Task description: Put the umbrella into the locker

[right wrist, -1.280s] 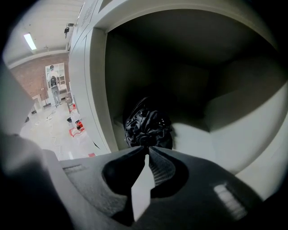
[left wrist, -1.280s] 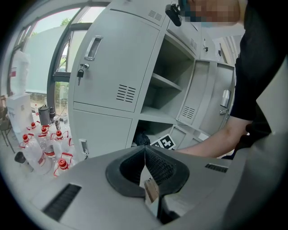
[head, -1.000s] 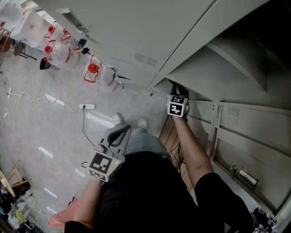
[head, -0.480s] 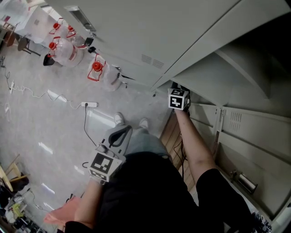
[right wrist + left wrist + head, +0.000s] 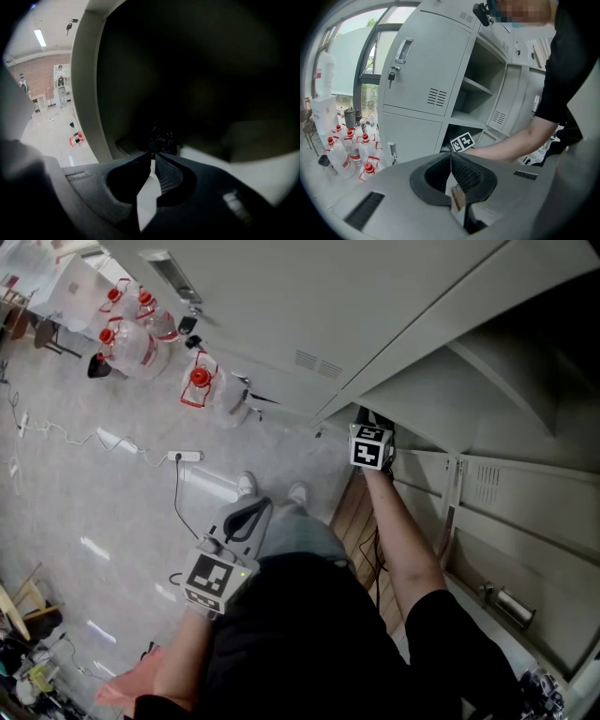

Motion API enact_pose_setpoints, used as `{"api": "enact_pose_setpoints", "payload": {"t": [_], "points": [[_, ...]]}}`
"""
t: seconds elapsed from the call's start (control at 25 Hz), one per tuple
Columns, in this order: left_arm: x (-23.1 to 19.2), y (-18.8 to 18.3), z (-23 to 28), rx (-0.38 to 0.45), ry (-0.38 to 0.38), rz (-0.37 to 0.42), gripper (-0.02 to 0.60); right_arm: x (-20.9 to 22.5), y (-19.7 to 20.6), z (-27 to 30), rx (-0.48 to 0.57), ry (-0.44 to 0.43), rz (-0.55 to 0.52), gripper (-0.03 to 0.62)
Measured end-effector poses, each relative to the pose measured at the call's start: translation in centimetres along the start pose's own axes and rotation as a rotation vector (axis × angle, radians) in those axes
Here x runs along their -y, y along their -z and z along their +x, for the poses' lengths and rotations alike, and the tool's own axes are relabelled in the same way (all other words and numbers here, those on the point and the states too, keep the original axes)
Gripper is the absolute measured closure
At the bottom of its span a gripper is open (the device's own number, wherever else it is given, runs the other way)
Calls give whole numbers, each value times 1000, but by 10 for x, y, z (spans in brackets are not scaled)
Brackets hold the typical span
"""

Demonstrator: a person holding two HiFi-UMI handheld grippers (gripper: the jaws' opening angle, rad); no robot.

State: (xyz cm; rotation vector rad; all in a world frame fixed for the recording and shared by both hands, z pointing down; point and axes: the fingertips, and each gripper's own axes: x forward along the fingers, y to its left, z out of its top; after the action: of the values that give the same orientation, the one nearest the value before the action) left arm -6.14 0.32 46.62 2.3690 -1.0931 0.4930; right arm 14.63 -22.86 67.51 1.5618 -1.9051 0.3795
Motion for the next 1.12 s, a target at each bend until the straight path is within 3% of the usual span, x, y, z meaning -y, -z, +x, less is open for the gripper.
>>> {"api": "enact_pose_setpoints", "payload": {"t": [0.16,0.6,0.88,1.12], "points": [[0,3,-1,-7,43,58,572,-2,9,-18,-22,7,15,571],[-4,-8,-7,-6,153,83,572,-38,30,-103,-2,-19,133,595],[-12,-33,-1,25,210,106,572,-58,-3,-173,55,-63,131,595],[-19,-69,-7,70,234,116,572,-58,-55,-235,130,-81,154,595]]}}
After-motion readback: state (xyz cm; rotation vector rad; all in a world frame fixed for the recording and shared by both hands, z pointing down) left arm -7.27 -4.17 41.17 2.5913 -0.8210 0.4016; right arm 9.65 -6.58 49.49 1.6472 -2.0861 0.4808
